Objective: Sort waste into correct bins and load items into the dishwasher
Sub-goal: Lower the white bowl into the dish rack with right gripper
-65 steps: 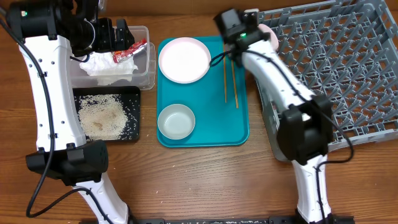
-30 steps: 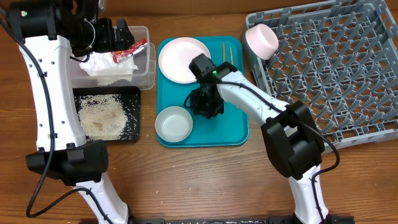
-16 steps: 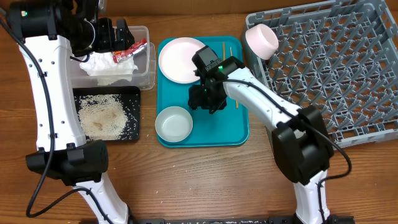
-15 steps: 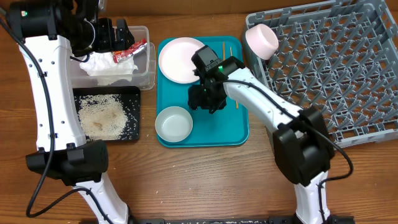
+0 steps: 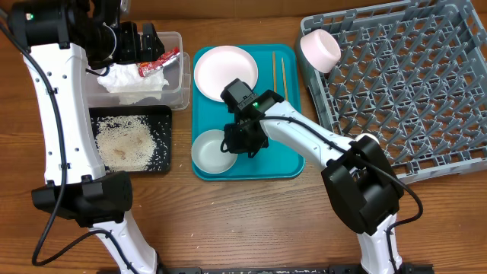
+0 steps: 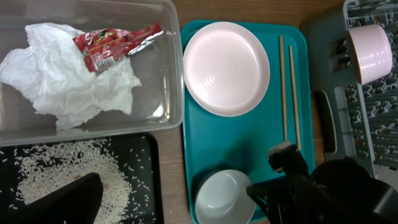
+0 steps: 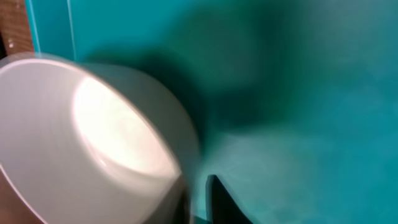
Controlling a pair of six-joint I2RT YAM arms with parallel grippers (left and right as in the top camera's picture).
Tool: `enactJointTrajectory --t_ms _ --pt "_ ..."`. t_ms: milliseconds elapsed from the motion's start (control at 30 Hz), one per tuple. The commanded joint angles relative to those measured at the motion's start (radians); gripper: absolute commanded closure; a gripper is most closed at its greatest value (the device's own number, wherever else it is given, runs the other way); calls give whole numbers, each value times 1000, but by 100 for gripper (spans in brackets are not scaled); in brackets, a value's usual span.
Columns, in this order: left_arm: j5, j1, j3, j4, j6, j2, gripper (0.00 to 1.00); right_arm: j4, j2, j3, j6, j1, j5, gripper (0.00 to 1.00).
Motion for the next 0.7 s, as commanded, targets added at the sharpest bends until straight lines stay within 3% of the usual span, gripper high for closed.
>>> enactJointTrajectory --t_ms 0,333,500,667 --pt "-7 -5 8 2 -6 0 0 0 -24 17 32 -11 53 96" --pt "-7 -5 8 2 -6 0 0 -200 -247 217 32 -183 401 96" --pt "-7 -5 8 2 -6 0 0 -243 -379 236 32 -250 815 96" --pt "-7 -5 8 2 -6 0 0 -244 -369 204 68 -253 1208 96"
